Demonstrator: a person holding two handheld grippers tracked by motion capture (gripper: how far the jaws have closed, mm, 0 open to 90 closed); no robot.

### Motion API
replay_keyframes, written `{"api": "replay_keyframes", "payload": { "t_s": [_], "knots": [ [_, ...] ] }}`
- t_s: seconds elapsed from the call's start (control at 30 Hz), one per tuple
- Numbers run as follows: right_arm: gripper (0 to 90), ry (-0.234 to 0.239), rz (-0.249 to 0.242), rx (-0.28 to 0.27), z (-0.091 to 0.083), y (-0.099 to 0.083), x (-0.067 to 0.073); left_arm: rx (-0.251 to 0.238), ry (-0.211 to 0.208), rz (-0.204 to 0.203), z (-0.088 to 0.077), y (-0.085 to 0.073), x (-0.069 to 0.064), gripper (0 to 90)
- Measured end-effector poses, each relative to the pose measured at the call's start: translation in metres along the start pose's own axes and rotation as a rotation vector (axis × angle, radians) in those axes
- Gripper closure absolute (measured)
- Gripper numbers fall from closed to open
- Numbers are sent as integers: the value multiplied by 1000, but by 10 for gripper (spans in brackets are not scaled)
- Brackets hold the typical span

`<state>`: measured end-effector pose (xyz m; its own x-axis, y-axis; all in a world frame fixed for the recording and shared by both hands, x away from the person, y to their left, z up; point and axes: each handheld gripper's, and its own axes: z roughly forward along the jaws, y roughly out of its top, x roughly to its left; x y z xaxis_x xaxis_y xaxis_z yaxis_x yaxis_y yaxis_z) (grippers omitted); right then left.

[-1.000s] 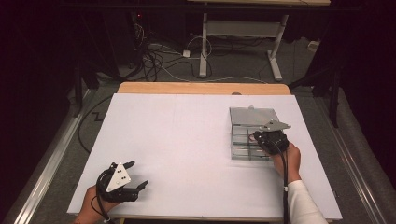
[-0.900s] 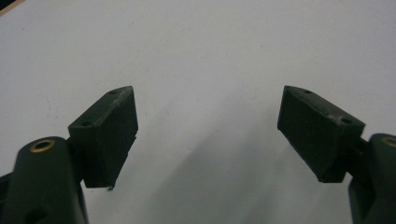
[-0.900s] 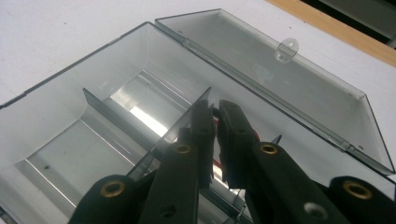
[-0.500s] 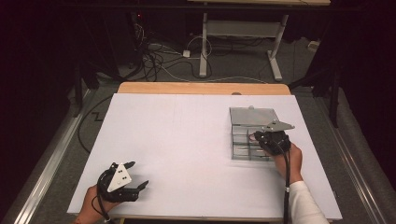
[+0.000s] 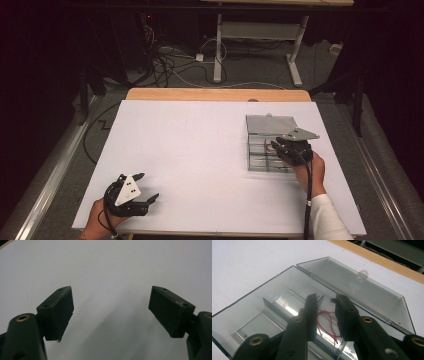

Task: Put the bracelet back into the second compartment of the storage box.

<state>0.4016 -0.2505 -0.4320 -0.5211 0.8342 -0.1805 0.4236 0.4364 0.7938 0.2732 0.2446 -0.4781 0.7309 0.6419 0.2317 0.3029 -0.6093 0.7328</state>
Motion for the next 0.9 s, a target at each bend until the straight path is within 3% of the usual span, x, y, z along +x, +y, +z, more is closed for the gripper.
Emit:
{"api": "replay_keyframes", "payload": {
  "t_s": [0.27,0.3,0.43,0.57,0.67,0.9],
  "knots": [
    [604,-23,17,-32,-4,2,0,1,-1,1,0,0,0,192],
    [546,-25,20,-37,-6,3,0,2,0,2,0,0,0,192],
    [507,-51,30,-66,-8,4,1,2,-1,1,1,0,0,192],
    [388,-85,44,-98,-11,5,1,4,0,4,0,0,-1,191],
    [327,-116,26,-93,-12,6,2,8,0,5,1,1,-1,191],
    [198,-130,45,-144,-15,8,4,8,1,5,1,1,-1,191]
  ]
}}
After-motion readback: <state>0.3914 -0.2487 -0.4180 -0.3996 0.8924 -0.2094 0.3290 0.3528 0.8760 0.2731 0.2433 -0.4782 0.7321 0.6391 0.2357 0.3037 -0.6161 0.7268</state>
